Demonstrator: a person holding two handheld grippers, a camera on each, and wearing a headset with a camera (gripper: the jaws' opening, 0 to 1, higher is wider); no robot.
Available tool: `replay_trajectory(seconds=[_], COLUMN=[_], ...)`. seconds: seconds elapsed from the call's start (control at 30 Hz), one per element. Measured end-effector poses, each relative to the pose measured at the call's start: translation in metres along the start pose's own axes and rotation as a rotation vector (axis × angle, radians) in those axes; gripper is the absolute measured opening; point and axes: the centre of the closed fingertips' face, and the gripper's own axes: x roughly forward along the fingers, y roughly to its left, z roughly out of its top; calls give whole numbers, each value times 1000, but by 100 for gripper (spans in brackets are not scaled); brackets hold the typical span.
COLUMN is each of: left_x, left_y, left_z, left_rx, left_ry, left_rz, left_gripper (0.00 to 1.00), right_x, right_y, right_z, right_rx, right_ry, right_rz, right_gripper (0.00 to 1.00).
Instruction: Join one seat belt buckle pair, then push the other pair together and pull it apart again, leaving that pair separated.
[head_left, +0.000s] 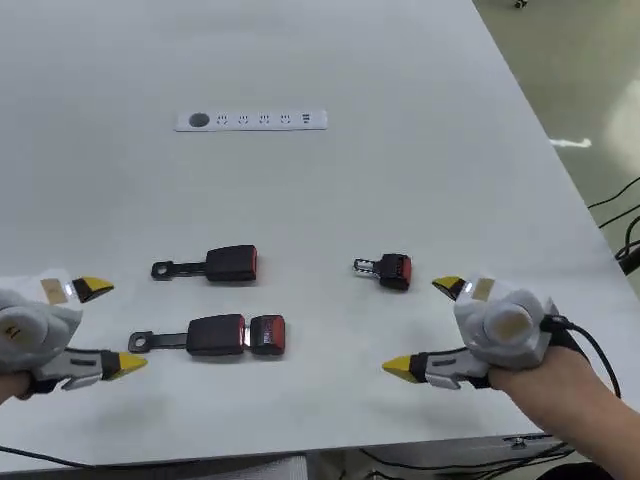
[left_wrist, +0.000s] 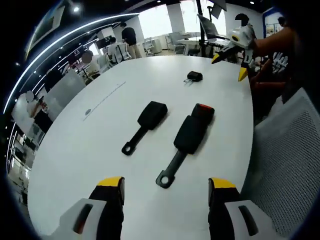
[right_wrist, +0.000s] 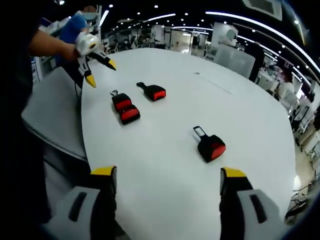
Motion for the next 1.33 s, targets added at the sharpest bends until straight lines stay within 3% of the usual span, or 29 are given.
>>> replay_trajectory(seconds=[0.03, 0.13, 0.23, 0.33, 0.47, 0.77, 0.9, 0.97, 1.13, 1.2, 1.27, 1.3, 1.33], left_x=[-3, -16, -26, -31, -38, -32, -31, -28, -29, -29, -27, -27, -28], left_y=[-1, -3, -7, -8, -5, -16, -24, -26, -25, -27, -28, -27, -26], left_z=[-7, -19, -29, -32, -25, -19, -18, -24, -42, -42, -48, -47, -46], left_rx=[-21, -105, -119, -169, -200, -188, -157, -149, -139, -90, -137, -167, -160], left_ry=[10, -25, -32, -49, -90, -90, -116, -122, -69, -84, -78, -94, -98], left_rz=[7, 31, 38, 50, 78, 79, 73, 73, 103, 108, 110, 113, 117], left_gripper=[75, 79, 87, 100, 100, 100, 100, 100, 100, 99, 98, 98, 98], right_x=[-2, -13, -22, -28, -35, -36, -33, -29, -31, -33, -34, -36, -37], right_y=[3, 5, 6, 8, 6, 15, 17, 16, 18, 16, 12, 10, 9], right_z=[-3, -4, -2, 2, 4, 5, -3, -25, -28, -30, -38, -46, -48], right_rx=[15, 3, 12, 27, 18, 60, 64, 49, 43, 37, 17, 23, 31], right_ry=[10, 1, -7, -21, -28, -40, -40, 39, 31, 30, 38, 67, 67], right_rz=[3, -27, -39, -47, -76, -84, -98, -101, -103, -113, -120, -120, -119], right_gripper=[90, 94, 95, 96, 100, 100, 100, 100, 100, 100, 100, 100, 100])
